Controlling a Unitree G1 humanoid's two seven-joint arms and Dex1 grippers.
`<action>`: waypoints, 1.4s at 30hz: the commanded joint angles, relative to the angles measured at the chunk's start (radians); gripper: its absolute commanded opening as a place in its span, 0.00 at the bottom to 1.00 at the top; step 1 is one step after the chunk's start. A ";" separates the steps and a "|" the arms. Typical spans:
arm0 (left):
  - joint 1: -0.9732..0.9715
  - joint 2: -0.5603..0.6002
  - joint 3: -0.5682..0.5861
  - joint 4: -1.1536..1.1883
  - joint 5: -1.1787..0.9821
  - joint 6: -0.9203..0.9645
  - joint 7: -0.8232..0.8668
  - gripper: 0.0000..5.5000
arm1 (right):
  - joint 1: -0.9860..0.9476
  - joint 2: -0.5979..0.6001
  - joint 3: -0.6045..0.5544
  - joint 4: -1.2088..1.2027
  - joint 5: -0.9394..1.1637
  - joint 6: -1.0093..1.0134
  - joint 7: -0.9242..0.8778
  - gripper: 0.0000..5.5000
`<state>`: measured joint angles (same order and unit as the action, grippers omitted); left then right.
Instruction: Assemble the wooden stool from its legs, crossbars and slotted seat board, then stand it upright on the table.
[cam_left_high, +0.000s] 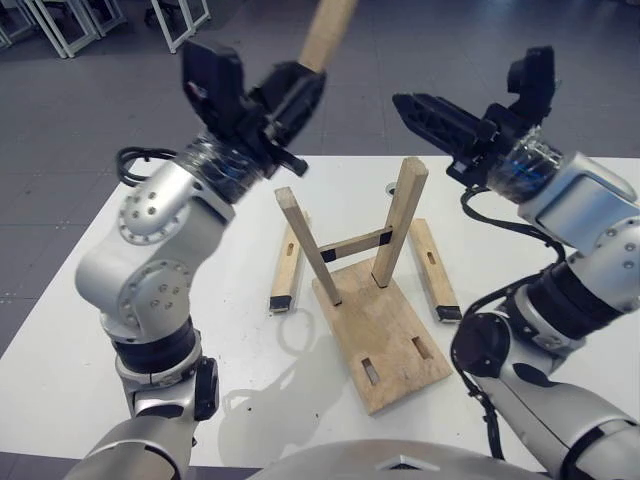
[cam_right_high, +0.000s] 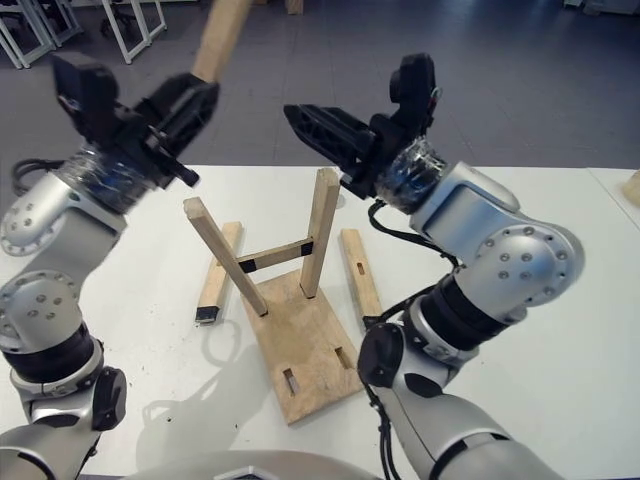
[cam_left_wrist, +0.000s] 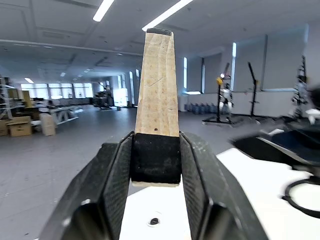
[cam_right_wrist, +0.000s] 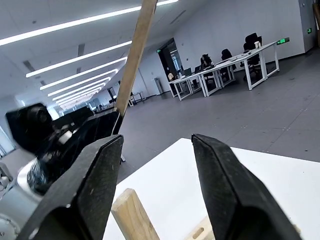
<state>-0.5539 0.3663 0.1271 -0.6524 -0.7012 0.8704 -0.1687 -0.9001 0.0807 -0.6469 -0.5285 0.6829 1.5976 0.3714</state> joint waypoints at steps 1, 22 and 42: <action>0.030 0.000 -0.085 -0.048 0.008 0.032 -0.001 0.25 | -0.055 0.067 -0.029 0.015 0.053 0.017 -0.113 0.46; 0.077 -0.007 -0.166 -0.063 0.013 0.039 -0.023 0.25 | -0.137 0.115 -0.201 0.209 0.386 0.008 -0.444 0.08; 0.063 -0.098 0.285 0.246 0.057 -0.092 0.309 0.58 | 0.536 -0.355 0.338 0.061 -0.050 -0.565 -0.357 0.07</action>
<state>-0.5379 0.2668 0.4302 -0.4265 -0.6821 0.8004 0.1403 -0.4282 -0.2606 -0.4036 -0.4731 0.7105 1.1460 -0.0263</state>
